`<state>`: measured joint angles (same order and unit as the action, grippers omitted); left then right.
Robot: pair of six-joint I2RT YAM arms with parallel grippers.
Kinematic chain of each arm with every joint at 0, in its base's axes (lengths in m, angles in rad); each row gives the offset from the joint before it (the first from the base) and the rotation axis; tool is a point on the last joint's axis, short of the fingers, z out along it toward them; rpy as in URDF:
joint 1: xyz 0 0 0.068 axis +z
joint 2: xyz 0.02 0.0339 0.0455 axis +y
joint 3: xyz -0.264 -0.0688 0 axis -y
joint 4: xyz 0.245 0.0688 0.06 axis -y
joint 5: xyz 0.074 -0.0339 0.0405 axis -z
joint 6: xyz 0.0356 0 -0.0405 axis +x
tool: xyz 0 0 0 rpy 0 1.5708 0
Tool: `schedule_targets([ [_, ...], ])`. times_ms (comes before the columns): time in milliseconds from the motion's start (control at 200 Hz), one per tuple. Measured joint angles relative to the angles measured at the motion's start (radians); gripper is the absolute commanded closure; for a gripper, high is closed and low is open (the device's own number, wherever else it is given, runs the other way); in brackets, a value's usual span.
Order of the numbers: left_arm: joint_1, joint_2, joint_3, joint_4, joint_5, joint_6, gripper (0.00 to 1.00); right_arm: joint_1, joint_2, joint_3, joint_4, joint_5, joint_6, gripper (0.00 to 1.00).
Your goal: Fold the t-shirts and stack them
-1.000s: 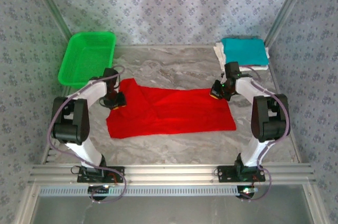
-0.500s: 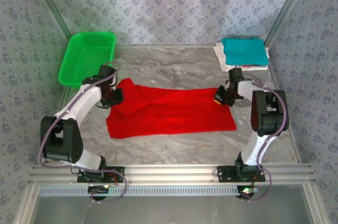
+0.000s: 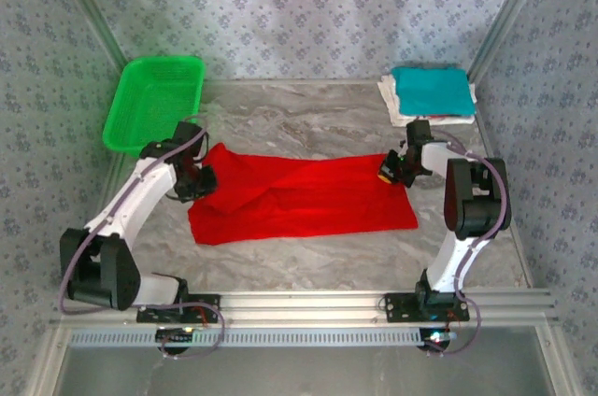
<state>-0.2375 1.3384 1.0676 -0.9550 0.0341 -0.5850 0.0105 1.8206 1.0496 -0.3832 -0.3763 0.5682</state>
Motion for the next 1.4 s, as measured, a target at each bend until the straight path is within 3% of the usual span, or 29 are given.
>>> schedule_targets([
  [320,0.032,0.024,0.061,-0.013,0.007,0.046,0.65,-0.002,0.0,0.0,0.0,-0.006,0.0,1.0],
  [545,0.058,0.315,0.306,0.124,0.006,0.172,0.59,-0.002,0.0,0.006,-0.001,-0.006,-0.001,1.0],
  [864,0.06,0.652,0.486,0.194,-0.024,0.234,0.55,0.013,-0.034,0.05,-0.003,-0.005,-0.001,1.0],
  [1004,0.062,0.71,0.526,0.21,-0.038,0.243,0.65,0.018,-0.037,0.066,-0.001,-0.005,-0.001,1.0],
  [1074,0.066,0.731,0.53,0.217,-0.047,0.24,0.84,0.019,-0.037,0.066,-0.002,-0.003,-0.001,1.0],
  [1129,0.066,0.748,0.533,0.219,-0.055,0.247,0.88,0.019,-0.037,0.066,-0.002,-0.002,-0.001,1.0],
  [1179,0.068,0.759,0.535,0.219,-0.063,0.248,1.0,0.019,-0.037,0.066,-0.002,-0.002,-0.001,1.0],
  [1404,0.067,0.761,0.538,0.216,-0.1,0.244,1.0,0.019,-0.037,0.066,-0.002,0.011,-0.001,1.0],
])
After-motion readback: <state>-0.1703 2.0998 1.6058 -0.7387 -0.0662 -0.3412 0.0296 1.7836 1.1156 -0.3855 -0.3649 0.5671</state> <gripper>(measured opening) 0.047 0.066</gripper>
